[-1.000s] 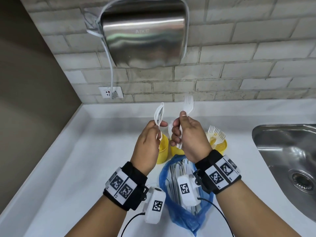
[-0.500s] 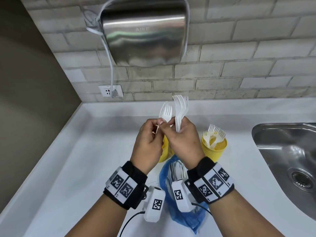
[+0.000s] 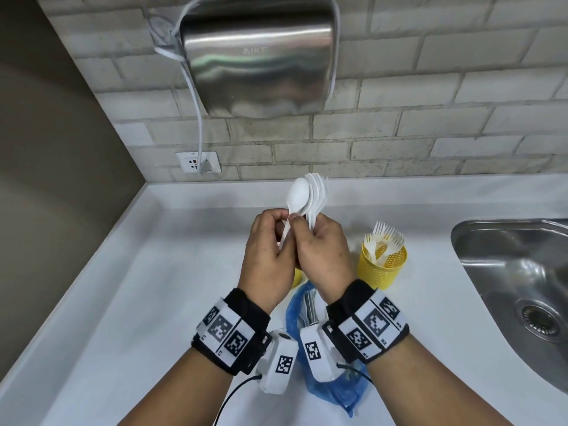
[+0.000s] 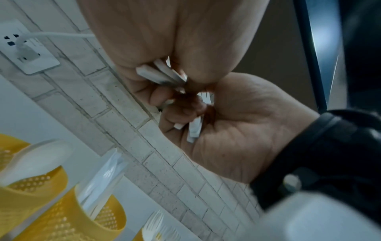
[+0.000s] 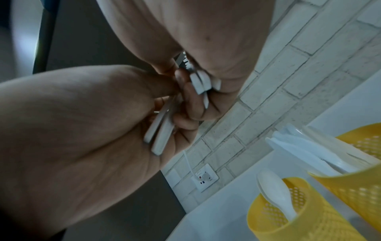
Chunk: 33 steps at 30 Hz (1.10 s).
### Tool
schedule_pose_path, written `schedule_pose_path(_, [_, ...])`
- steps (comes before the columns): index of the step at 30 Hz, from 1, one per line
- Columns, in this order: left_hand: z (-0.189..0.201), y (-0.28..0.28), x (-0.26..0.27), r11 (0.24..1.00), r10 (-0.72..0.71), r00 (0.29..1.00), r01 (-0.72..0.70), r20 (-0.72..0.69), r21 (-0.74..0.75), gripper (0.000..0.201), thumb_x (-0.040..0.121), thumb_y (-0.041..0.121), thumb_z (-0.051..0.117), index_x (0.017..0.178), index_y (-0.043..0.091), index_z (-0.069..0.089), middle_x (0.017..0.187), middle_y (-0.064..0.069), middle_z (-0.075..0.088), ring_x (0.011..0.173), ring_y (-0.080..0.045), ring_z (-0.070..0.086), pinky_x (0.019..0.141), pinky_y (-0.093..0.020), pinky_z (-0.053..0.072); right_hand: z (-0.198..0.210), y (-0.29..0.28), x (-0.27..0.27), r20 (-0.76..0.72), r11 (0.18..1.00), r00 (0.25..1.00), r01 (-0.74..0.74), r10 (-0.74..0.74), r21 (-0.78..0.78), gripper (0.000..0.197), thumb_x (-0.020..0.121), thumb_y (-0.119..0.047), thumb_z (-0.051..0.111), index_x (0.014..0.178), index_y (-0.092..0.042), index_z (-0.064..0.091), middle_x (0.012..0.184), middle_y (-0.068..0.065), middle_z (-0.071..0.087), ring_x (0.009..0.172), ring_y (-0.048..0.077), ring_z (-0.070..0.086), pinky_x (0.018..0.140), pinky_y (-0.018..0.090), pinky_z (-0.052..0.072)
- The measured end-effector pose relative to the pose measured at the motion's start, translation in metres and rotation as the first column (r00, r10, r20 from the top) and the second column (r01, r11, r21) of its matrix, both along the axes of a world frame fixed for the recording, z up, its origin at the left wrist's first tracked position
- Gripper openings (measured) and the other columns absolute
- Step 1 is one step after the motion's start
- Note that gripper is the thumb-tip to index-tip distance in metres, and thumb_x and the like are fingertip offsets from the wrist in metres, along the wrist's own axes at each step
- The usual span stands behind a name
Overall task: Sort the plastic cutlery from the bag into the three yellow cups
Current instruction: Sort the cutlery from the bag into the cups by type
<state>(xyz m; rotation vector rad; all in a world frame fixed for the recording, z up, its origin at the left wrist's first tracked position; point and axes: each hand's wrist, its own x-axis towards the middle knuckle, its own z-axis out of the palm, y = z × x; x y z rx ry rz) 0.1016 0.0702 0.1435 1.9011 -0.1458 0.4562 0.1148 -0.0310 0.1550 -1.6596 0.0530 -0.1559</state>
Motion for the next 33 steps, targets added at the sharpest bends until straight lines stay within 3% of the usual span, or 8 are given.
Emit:
schedule_pose_path(3, [0.003, 0.001, 0.003, 0.982, -0.073, 0.995, 0.061, -0.063, -0.177, 0.012, 0.101, 0.013, 0.058, 0.111, 0.019, 0.060, 0.099, -0.006, 0.068, 0.083, -0.013, 0.063, 0.071, -0.023, 0.050, 0.000, -0.001, 0.002, -0.009, 0.992, 0.995, -0.098, 0.099, 0.083, 0.033, 0.094, -0.042, 0.062, 0.079, -0.013, 0.058, 0.067, 0.002, 0.067, 0.063, 0.026, 0.066, 0.062, 0.044, 0.055])
schedule_pose_path(7, [0.011, 0.003, 0.002, 0.904, -0.247, 0.964, 0.192, -0.100, -0.382, 0.017, 0.104, 0.006, 0.054, 0.117, 0.003, 0.062, 0.084, -0.008, 0.069, 0.069, -0.013, 0.063, 0.061, -0.027, 0.053, 0.001, -0.015, 0.003, 0.014, 0.939, 0.978, -0.204, 0.208, 0.276, 0.036, 0.105, -0.030, 0.057, 0.108, 0.007, 0.059, 0.059, 0.002, 0.051, 0.048, 0.015, 0.045, 0.047, 0.027, 0.036])
schedule_pose_path(11, [0.017, 0.008, 0.002, 0.872, -0.321, 0.940, 0.246, -0.115, -0.422, 0.021, 0.103, 0.008, 0.055, 0.117, 0.009, 0.070, 0.083, 0.001, 0.068, 0.074, -0.014, 0.062, 0.068, -0.025, 0.055, 0.000, -0.031, 0.007, 0.000, 0.920, 0.980, -0.186, 0.198, 0.344, 0.023, 0.107, -0.024, 0.053, 0.099, -0.004, 0.057, 0.063, 0.009, 0.037, 0.051, 0.018, 0.034, 0.048, 0.029, 0.028])
schedule_pose_path(14, [0.019, 0.011, 0.006, 0.870, -0.293, 0.948, 0.209, -0.127, -0.446, 0.021, 0.103, 0.009, 0.055, 0.115, 0.013, 0.071, 0.079, 0.001, 0.059, 0.069, -0.012, 0.056, 0.059, -0.023, 0.051, 0.000, -0.042, 0.011, -0.002, 0.907, 0.986, -0.154, 0.168, 0.392, 0.017, 0.109, -0.023, 0.048, 0.096, -0.012, 0.046, 0.062, 0.007, 0.035, 0.050, 0.019, 0.031, 0.048, 0.029, 0.027])
schedule_pose_path(18, [0.022, 0.023, 0.015, 0.869, -0.193, 0.969, 0.097, -0.152, -0.485, 0.026, 0.107, 0.014, 0.045, 0.113, 0.015, 0.070, 0.069, 0.003, 0.035, 0.052, -0.010, 0.024, 0.041, -0.021, 0.022, 0.001, -0.057, 0.014, 0.041, 0.909, 0.987, -0.161, 0.157, 0.384, 0.016, 0.110, -0.018, 0.044, 0.097, -0.010, 0.047, 0.076, 0.020, 0.058, 0.049, 0.018, 0.033, 0.046, 0.026, 0.028])
schedule_pose_path(21, [0.023, 0.032, 0.017, 0.868, -0.135, 0.974, 0.027, -0.183, -0.497, 0.029, 0.109, 0.022, 0.042, 0.106, 0.015, 0.070, 0.066, 0.002, 0.028, 0.050, -0.010, 0.017, 0.041, -0.020, 0.017, -0.002, -0.067, 0.015, 0.044, 0.919, 0.988, -0.151, 0.145, 0.365, 0.015, 0.109, -0.014, 0.046, 0.097, -0.006, 0.050, 0.082, 0.015, 0.072, 0.046, 0.018, 0.031, 0.043, 0.023, 0.025])
schedule_pose_path(27, [0.025, 0.027, 0.010, 0.917, -0.115, 0.963, 0.008, -0.245, -0.399, 0.033, 0.107, 0.028, 0.047, 0.075, 0.018, 0.047, 0.058, 0.003, 0.023, 0.043, -0.009, 0.021, 0.039, -0.018, 0.022, -0.010, -0.070, 0.015, 0.069, 0.895, 0.980, -0.200, 0.188, 0.399, 0.013, 0.108, -0.006, 0.046, 0.108, 0.006, 0.050, 0.081, 0.012, 0.068, 0.048, 0.017, 0.031, 0.041, 0.020, 0.027])
schedule_pose_path(33, [0.018, 0.015, 0.006, 0.912, -0.281, 0.890, 0.132, -0.358, -0.388, 0.031, 0.106, 0.031, 0.049, 0.079, 0.017, 0.041, 0.065, -0.001, 0.032, 0.053, -0.016, 0.029, 0.047, -0.027, 0.023, -0.012, -0.059, 0.010, 0.071, 0.864, 0.968, -0.249, 0.242, 0.437, 0.007, 0.107, -0.006, 0.046, 0.108, -0.003, 0.052, 0.088, 0.008, 0.065, 0.053, 0.016, 0.030, 0.042, 0.022, 0.026])
